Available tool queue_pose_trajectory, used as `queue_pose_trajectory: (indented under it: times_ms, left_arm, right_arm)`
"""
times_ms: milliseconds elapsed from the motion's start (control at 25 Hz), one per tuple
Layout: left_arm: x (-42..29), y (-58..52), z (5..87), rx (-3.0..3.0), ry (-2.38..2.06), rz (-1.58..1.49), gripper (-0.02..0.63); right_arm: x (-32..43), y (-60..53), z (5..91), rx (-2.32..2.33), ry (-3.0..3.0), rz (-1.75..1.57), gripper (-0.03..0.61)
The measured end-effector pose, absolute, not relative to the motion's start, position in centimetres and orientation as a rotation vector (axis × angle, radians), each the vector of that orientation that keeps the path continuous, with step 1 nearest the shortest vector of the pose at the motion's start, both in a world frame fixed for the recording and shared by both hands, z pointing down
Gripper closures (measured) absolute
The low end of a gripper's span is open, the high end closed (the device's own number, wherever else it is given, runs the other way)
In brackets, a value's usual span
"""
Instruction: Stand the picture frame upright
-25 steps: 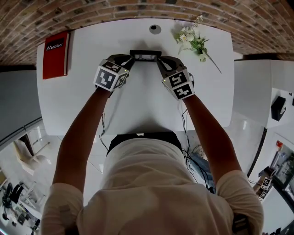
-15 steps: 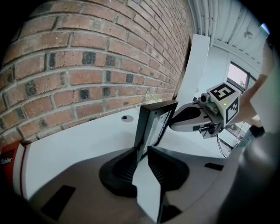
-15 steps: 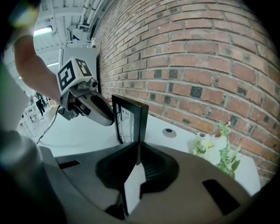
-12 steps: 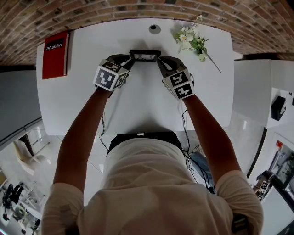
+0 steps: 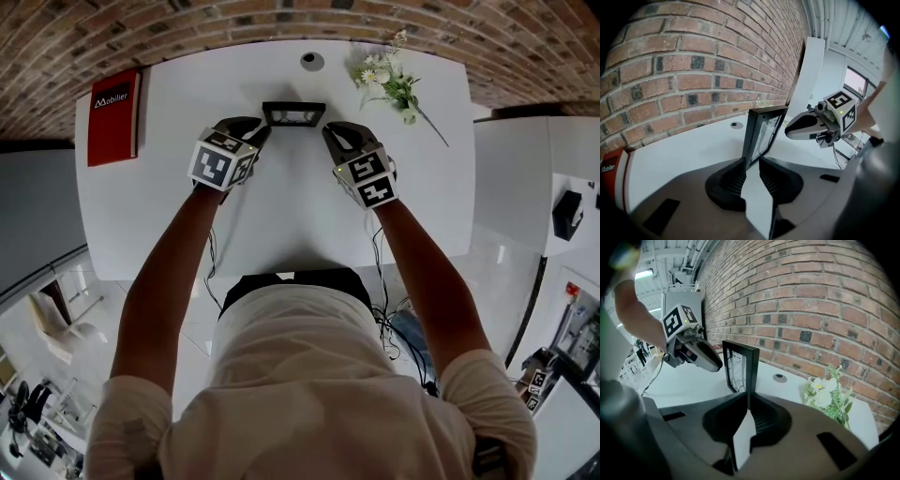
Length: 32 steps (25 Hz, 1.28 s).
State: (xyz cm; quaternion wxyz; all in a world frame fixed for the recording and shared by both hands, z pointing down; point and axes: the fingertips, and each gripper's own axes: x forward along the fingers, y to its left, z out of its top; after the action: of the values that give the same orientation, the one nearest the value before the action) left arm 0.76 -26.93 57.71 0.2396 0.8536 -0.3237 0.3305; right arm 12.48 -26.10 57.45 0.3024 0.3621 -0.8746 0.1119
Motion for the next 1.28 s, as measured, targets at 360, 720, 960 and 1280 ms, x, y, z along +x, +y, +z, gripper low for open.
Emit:
queue_pose_trajectory:
  times_ms: [360,720,960,1280]
  left_arm:
    - [-0.8,-24.6,57.0,2.347,-0.870,0.873,0.531]
    - [-2.5,-19.0,55.2,2.361,-0.814,0.778,0.531]
    - [-3.8,-13.8,53.6,2.375,-0.744,0.696,0.547]
    - [-6.2,-6.2,50.9,2.395,-0.605,0.572,0.609]
  right_arm:
    - [12.0,-23.2,57.0,1.001,-2.301,0.310,0.554]
    - [11.0,-18.1,55.7,1.100,-2.283,0.367,0.554]
    - [9.9,-12.9,54.4,1.151,-2.285,0.417,0.554]
    - [7.9,-4.6,53.3,1.224,-2.284,0.527,0.567]
